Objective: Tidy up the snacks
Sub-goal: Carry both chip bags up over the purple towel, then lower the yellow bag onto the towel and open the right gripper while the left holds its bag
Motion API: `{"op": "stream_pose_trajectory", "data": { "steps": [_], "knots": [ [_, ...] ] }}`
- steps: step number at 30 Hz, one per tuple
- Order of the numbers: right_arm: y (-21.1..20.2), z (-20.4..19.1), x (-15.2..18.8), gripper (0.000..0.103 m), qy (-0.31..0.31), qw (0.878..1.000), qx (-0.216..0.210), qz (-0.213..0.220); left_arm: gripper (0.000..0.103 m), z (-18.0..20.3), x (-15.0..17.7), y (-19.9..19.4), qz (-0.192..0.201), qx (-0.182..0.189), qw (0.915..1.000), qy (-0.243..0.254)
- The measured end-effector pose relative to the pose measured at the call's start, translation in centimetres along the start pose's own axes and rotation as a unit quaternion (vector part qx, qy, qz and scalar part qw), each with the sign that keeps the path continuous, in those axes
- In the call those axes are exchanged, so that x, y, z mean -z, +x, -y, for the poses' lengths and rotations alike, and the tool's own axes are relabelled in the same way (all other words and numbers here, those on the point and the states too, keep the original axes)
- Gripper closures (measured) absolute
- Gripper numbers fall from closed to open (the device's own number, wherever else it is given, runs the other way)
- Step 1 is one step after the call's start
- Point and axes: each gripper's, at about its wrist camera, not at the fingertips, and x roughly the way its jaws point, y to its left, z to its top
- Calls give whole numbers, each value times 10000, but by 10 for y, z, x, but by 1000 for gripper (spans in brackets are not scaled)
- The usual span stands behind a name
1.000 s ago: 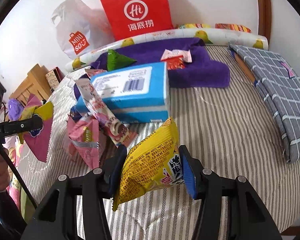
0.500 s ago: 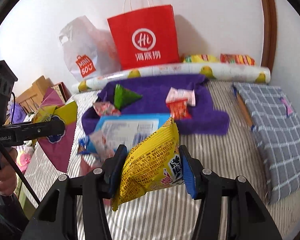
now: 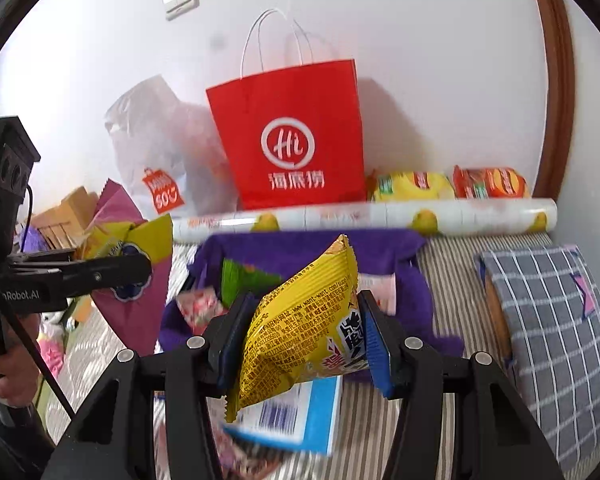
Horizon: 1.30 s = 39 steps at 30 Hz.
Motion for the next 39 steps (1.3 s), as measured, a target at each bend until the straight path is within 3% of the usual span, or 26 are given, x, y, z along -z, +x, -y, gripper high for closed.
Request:
{"op": "stream_pose_trajectory", "data": {
  "steps": [10, 15, 20, 30, 39],
  "knots": [
    [37, 10, -43, 51, 214, 9996, -76, 167, 50, -11, -44, 29, 41, 81, 9998, -161],
    [58, 9, -55, 51, 193, 9995, -147, 181, 50, -16, -47, 44, 73, 12, 9999, -95],
    [88, 13, -49, 51, 214, 9997, -93, 47, 50, -37, -39, 68, -259, -14, 9992, -288],
    [135, 33, -19, 51, 502, 9969, -104, -593, 50, -51, -38, 83, -398, -64, 9981, -467],
    [149, 32, -3, 51, 510, 9941, -264, -918, 50, -48, -37, 87, -425, -202, 9980, -417]
  ]
}}
